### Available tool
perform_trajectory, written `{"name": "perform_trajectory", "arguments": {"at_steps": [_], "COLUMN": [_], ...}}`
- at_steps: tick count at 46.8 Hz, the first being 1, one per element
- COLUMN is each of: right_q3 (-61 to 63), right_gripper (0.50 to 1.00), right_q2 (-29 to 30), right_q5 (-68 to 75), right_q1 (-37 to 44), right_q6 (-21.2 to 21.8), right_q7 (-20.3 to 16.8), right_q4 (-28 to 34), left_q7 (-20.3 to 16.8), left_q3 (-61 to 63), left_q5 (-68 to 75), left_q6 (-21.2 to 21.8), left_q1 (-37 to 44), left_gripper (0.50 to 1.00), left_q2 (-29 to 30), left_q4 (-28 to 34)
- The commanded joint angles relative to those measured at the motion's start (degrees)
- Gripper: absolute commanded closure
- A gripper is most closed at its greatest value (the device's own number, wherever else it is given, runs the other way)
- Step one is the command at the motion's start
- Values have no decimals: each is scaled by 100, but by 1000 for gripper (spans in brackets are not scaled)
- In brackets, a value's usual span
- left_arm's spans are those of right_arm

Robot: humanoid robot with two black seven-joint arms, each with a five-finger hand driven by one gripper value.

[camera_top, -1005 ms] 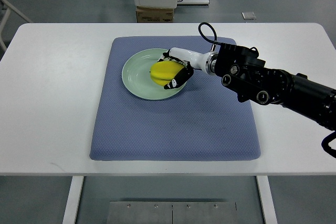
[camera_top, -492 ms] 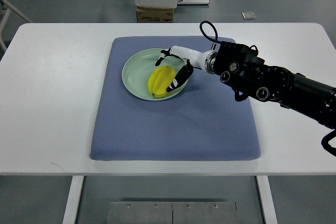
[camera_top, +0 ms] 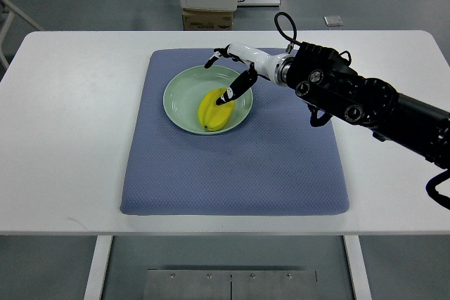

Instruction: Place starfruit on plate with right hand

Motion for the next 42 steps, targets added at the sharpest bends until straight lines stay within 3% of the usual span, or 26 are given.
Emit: {"name": "perform_trajectory", "arguments": {"at_steps": [1, 26, 42], "right_q3": [220, 1600, 3217], "right_gripper": [505, 509, 507], "right_q2": [0, -281, -290], "right_q5": [0, 1230, 1485], "right_q1": [-34, -983, -1616], "right_q6": [-8, -1036, -1159], "right_q7": [19, 274, 362], "right_q4": [-8, -535, -834], "left_q7": [0, 0, 0], "left_q3": [0, 0, 0], "left_q5": [0, 0, 0], "left_q6": [0, 0, 0], "left_q1": [0, 0, 0], "left_gripper": [500, 500, 500], "left_q2": [0, 0, 0], "left_q4": [0, 0, 0]}}
